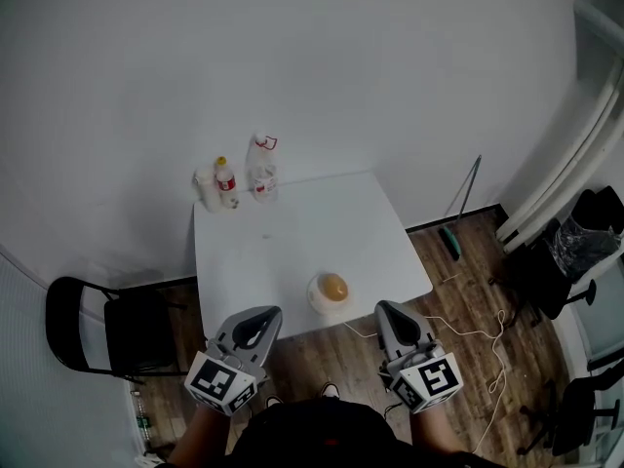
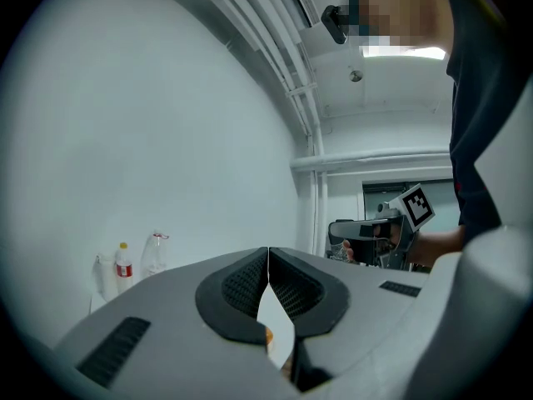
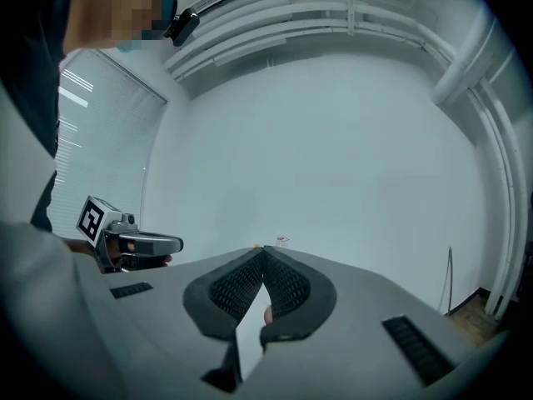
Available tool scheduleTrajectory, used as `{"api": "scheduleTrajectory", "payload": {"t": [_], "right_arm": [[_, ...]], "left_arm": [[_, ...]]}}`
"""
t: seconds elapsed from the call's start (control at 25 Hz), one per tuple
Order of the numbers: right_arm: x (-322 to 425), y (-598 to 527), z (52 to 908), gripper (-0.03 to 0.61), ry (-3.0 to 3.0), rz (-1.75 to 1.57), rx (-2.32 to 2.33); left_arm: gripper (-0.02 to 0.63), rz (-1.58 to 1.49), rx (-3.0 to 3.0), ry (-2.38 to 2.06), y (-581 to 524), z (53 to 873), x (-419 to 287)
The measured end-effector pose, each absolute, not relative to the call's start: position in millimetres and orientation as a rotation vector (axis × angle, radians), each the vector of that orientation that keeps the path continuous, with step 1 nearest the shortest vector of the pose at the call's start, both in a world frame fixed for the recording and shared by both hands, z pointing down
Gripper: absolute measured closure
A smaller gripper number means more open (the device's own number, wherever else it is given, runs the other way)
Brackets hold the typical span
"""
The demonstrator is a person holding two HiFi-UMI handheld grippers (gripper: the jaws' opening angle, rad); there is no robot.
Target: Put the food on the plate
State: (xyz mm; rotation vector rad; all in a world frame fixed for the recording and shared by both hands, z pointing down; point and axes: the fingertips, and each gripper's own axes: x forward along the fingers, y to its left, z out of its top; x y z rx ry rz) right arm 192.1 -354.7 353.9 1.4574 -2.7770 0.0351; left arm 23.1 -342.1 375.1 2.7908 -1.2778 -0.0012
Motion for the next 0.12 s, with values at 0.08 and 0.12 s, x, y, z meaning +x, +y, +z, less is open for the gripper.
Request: {"api": "scheduleTrajectory", "payload": {"t": [0.08,0.12], "right_arm": [[188.3,-353.4,354.3,0.555,-2.77,0.023,1.447],[186.1,-352.8,353.7,0.555,-2.77,0.021,1.443]], "left_arm": [[0.591,-0.004,2.784,-1.285,-341.6,376.6,19.7],[0.591,-0.005,2.782,-1.287,-341.3,377.4,18.3]]}}
